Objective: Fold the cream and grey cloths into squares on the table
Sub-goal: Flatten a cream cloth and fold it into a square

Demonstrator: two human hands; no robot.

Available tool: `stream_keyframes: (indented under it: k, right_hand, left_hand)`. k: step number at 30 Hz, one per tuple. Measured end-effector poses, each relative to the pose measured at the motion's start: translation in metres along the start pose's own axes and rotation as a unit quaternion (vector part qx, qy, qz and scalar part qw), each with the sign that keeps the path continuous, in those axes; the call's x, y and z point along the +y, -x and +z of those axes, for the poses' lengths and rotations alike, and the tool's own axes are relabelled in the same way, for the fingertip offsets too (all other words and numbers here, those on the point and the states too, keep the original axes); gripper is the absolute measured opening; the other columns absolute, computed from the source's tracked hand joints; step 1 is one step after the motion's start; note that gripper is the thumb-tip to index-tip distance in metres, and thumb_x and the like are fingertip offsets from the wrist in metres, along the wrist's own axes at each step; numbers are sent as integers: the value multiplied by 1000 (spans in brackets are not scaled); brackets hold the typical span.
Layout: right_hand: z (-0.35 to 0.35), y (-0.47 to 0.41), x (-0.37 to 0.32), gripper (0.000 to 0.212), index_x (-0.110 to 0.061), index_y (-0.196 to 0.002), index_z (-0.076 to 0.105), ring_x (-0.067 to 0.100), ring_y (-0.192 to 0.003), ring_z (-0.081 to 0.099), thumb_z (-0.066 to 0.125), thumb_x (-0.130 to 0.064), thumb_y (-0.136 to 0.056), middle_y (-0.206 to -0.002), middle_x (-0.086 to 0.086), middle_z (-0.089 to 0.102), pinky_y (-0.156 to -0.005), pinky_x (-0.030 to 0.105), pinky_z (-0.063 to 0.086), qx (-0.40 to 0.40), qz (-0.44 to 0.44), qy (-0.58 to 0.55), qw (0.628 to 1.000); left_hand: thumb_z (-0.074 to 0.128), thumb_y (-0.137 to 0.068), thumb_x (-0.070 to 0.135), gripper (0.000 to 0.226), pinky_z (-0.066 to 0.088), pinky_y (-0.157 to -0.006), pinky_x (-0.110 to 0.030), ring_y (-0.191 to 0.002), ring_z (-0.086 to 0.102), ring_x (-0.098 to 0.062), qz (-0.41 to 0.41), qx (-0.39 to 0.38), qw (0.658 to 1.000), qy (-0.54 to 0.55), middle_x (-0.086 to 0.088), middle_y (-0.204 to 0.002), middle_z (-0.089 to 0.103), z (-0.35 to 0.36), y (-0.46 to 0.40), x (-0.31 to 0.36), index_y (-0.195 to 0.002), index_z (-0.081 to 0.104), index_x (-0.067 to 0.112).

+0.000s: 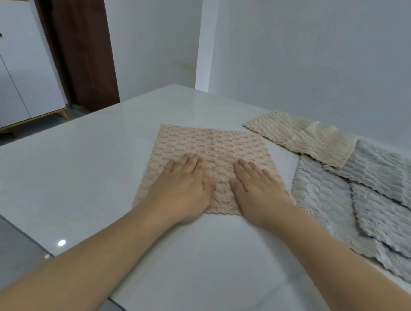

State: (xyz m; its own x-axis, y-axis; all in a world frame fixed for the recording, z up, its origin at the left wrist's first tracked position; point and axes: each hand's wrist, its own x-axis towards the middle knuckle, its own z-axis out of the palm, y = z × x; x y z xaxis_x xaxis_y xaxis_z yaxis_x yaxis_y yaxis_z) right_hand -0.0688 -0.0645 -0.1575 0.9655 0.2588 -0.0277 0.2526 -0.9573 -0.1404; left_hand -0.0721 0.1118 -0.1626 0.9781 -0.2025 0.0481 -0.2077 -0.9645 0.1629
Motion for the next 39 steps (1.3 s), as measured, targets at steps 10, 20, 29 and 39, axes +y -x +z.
stream_keyframes:
  k: [10, 20, 29, 39]
  right_hand:
    - [-11, 10, 23, 60, -12, -155, -4, 18, -149, -9, 7, -41, -103, -162, 3, -10, -120, 40, -4, -29, 118, -7, 993]
    - [-51, -101, 5, 56, -12, -155, 9, 19, -149, 1, 21, -35, -105, -163, 5, 1, -121, 38, 2, 13, 1, -15, 1000]
    - [-7, -147, 17, 57, -23, -155, 5, 14, -149, -1, 12, -43, -103, -163, -5, -1, -121, 38, 0, -5, 21, 12, 1000]
    - [-19, -126, 64, 61, -14, -155, 0, 20, -149, -3, 8, -43, -102, -162, 5, -6, -121, 42, 1, -33, 100, 38, 994]
  left_hand:
    - [7, -101, 50, 65, -7, -121, -38, -150, -10, -14, -54, -68, 996, -30, 2, -165, -10, -18, 25, -65, -157, -5, 18]
    - [18, -104, 37, 61, 0, -122, -45, -151, 1, -22, 23, 51, 998, 19, -8, -165, 7, -40, -99, -29, -156, 8, 7]
    - [12, -102, 45, 60, -1, -122, -46, -151, 0, -17, -7, -22, 1000, 1, 6, -165, 1, -1, -137, -47, -158, 6, 24]
    - [10, -102, 46, 63, -2, -122, -42, -151, 0, -18, -68, -55, 996, -20, -1, -165, 1, -18, -123, -111, -157, 4, 16]
